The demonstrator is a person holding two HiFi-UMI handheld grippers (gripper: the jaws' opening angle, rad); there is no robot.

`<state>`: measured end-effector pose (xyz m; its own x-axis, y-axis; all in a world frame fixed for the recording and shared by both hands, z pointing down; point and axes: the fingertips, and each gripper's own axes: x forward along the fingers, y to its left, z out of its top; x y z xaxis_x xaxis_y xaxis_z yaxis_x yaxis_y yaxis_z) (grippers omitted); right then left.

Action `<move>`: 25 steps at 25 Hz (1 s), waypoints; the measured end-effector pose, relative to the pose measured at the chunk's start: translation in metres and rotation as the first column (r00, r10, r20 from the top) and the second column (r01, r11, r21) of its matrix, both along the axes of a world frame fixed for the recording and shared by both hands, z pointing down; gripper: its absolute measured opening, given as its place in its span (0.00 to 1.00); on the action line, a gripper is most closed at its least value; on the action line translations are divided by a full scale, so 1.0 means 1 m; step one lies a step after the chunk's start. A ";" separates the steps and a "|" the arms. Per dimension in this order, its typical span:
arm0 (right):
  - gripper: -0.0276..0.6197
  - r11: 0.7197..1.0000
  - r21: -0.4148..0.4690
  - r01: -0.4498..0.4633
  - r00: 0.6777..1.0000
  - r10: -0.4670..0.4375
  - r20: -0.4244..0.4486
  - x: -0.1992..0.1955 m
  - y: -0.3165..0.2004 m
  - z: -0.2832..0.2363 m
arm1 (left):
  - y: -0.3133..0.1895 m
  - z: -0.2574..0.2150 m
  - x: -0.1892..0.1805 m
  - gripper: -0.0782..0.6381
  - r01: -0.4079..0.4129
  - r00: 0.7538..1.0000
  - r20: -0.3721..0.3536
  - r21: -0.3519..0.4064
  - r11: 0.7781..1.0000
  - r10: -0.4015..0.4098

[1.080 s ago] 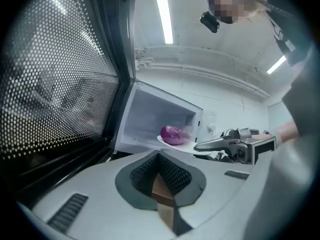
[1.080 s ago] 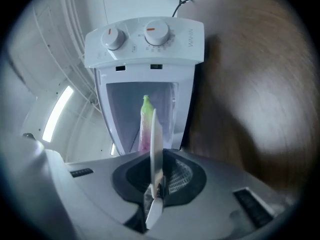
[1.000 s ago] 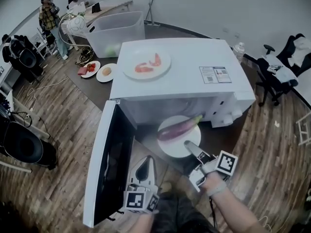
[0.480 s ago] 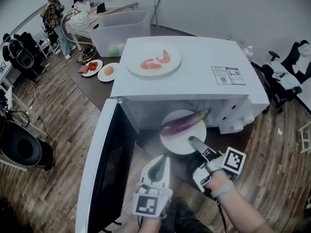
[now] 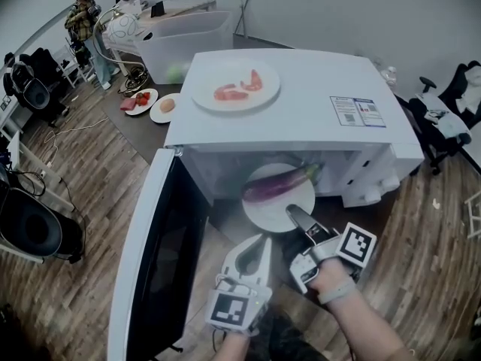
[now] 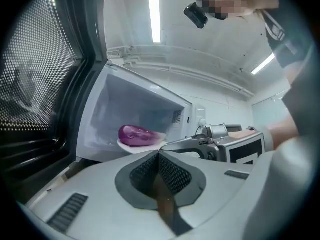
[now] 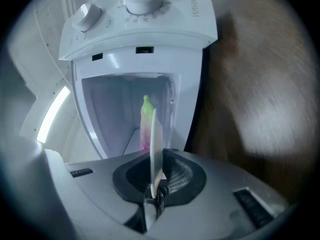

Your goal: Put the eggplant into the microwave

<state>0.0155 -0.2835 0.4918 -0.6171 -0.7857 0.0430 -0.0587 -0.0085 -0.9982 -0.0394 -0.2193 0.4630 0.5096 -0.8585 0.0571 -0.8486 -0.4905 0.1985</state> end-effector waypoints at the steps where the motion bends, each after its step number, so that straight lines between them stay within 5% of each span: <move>1: 0.09 1.000 -0.001 -0.004 1.000 0.004 0.002 -0.001 -0.001 0.000 | -0.002 0.001 0.001 0.11 -0.007 1.000 0.003 -0.002 1.000 0.007; 10: 0.09 0.999 -0.031 -0.013 1.000 0.013 0.014 -0.006 -0.012 0.005 | -0.016 -0.001 0.006 0.11 -0.041 0.997 0.066 0.003 0.999 0.041; 25: 0.10 0.998 0.019 0.054 0.998 -0.054 0.029 -0.016 -0.023 0.000 | -0.033 -0.003 -0.004 0.11 -0.003 1.000 -0.014 -0.010 1.000 0.003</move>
